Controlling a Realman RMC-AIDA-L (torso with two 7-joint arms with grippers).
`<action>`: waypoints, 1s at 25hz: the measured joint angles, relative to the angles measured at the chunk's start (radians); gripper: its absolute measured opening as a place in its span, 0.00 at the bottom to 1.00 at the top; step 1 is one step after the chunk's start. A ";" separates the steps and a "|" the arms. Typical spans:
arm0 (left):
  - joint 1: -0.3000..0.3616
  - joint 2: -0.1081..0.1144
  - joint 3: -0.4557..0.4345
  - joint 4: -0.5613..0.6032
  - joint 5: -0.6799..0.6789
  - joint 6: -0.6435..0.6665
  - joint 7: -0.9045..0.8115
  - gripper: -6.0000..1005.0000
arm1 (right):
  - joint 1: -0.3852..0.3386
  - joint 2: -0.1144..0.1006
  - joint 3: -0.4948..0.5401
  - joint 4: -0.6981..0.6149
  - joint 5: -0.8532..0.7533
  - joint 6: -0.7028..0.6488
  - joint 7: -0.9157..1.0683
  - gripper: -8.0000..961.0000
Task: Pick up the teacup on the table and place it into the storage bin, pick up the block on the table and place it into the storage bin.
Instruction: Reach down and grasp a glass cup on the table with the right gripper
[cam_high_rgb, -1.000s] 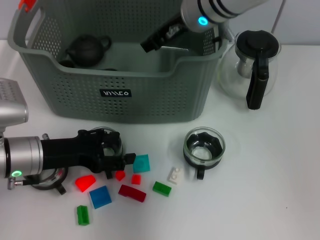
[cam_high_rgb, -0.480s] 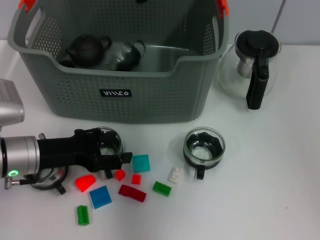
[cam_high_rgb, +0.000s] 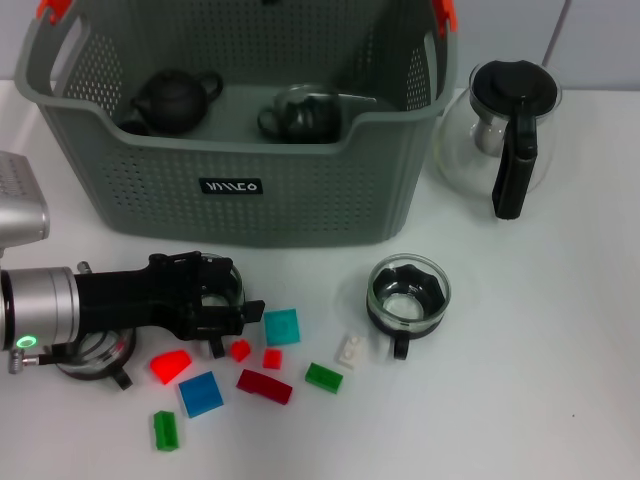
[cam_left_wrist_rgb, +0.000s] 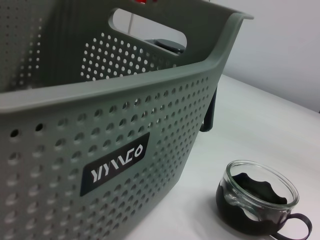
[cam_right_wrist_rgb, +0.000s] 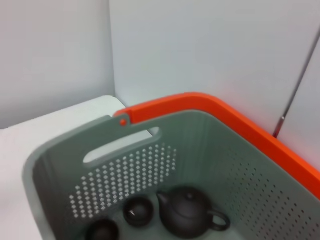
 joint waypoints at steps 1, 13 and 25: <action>0.001 0.000 0.000 0.000 0.000 0.000 -0.001 0.83 | -0.002 0.000 0.003 -0.014 0.005 -0.014 0.000 0.62; 0.020 0.004 -0.002 -0.002 -0.006 0.000 -0.005 0.83 | -0.057 -0.007 0.062 -0.321 0.027 -0.332 0.042 0.71; 0.019 0.005 -0.002 0.000 -0.006 0.000 -0.005 0.83 | -0.111 -0.038 0.160 -0.579 0.039 -0.662 0.021 0.87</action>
